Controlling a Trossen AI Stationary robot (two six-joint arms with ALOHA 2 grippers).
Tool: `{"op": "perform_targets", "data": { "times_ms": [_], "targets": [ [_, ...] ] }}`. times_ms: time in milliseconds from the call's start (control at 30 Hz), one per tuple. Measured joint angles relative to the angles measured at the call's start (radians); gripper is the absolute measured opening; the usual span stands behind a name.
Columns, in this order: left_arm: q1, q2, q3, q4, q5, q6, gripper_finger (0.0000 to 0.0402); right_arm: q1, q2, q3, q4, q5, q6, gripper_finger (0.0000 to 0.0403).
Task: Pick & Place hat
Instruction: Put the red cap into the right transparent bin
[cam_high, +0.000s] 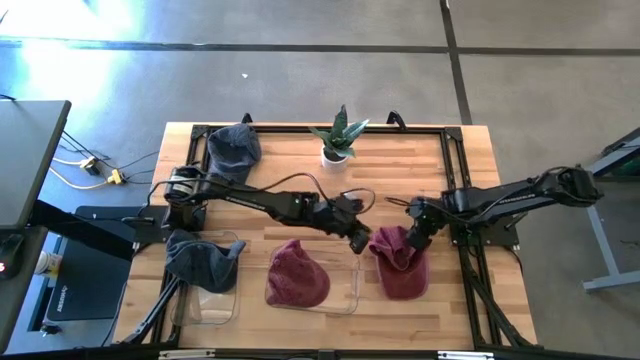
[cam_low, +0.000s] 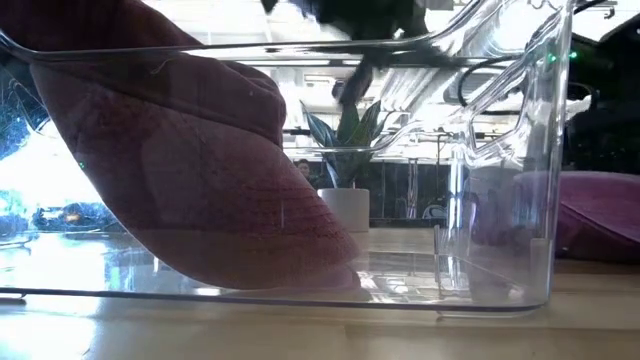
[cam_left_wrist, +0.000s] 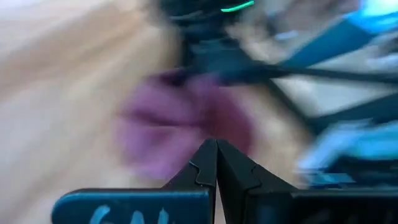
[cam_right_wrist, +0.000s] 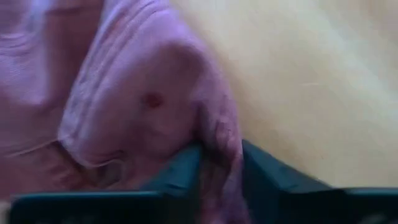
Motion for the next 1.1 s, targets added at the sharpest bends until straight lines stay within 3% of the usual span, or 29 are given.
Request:
{"op": "perform_targets", "data": {
  "times_ms": [67,100,167,267,600,700,867,1033,1100],
  "targets": [
    [0.002,0.014,-0.013,-0.032,-0.062,0.032,0.0001,0.012,-0.018,0.007,-0.005,-0.008,0.008,0.0025],
    [0.006,0.015,-0.013,-0.023,-0.073,0.034,0.0001,0.015,-0.03,0.016,-0.005,-0.002,0.012,0.0015],
    [0.019,0.009,-0.003,0.0,-0.063,0.034,0.0002,0.023,-0.047,0.041,-0.013,0.021,0.061,0.0022],
    [0.042,0.022,-0.005,0.005,0.037,0.037,0.0027,0.04,-0.09,0.091,-0.063,0.049,0.108,0.0022],
    [0.062,0.136,0.002,0.16,0.047,-0.019,0.0249,0.099,-0.212,0.238,-0.199,0.161,0.115,0.0007],
    [0.061,0.164,-0.013,0.092,0.035,-0.076,0.0293,0.107,-0.226,0.248,-0.199,0.176,0.111,0.001],
    [0.054,0.208,-0.004,0.109,-0.048,-0.134,0.0302,0.123,-0.244,0.255,-0.193,0.186,0.111,0.0008],
    [0.054,0.254,0.015,0.133,-0.044,-0.143,0.0279,0.131,-0.266,0.255,-0.19,0.187,0.111,0.0009],
    [0.054,0.26,0.018,0.061,-0.031,-0.13,0.0269,0.131,-0.276,0.255,-0.188,0.188,0.112,0.0012]
  ]
}}
